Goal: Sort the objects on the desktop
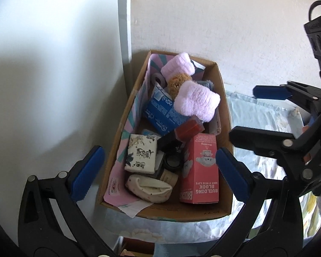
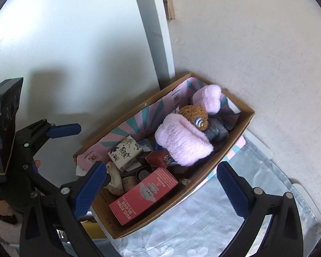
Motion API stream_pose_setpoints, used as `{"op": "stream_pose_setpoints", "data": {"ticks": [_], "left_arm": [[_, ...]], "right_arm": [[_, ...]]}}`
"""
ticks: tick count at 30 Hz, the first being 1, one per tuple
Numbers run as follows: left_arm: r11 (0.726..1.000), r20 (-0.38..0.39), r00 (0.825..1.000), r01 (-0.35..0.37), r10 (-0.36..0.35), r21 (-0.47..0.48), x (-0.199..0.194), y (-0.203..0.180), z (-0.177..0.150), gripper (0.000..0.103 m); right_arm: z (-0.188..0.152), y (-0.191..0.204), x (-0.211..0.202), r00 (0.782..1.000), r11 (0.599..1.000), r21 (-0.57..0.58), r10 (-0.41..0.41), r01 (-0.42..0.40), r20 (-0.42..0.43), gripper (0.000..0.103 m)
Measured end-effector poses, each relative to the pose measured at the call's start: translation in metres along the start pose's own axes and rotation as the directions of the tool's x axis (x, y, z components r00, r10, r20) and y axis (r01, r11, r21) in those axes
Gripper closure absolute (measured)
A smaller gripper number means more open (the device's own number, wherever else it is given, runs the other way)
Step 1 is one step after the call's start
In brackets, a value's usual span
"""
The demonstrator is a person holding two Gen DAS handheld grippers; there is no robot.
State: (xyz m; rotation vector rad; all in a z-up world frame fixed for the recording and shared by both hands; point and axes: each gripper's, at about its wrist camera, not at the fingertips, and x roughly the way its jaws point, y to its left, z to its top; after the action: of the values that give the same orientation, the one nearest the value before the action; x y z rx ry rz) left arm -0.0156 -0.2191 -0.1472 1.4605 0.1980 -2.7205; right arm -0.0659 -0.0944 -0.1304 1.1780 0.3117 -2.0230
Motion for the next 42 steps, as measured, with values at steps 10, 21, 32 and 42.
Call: {"op": "stream_pose_setpoints", "data": {"ticks": [10,21,32,42], "left_arm": [[0.999,0.038,0.999,-0.008,0.006,0.049,-0.032,-0.042,0.041,0.000],[0.992,0.061,0.998,-0.024,0.016,0.121,-0.052,-0.115,0.055,0.000],[0.989,0.090,0.996,-0.028,0.015,0.146,-0.072,-0.141,0.031,0.000],[0.988,0.075,0.997,-0.006,-0.006,0.154,-0.072,-0.154,0.028,0.000]], "right_arm": [[-0.027,-0.041,-0.081,0.987,0.948,0.287,-0.155,0.136,0.045,0.000],[-0.103,-0.080,-0.167,0.894,0.739,0.552,-0.447,0.386,-0.028,0.000],[-0.163,-0.086,-0.193,0.814,0.590,0.632,-0.569,0.502,-0.115,0.000],[-0.171,-0.083,-0.193,0.815,0.579,0.643,-0.565,0.501,-0.127,0.000]]}}
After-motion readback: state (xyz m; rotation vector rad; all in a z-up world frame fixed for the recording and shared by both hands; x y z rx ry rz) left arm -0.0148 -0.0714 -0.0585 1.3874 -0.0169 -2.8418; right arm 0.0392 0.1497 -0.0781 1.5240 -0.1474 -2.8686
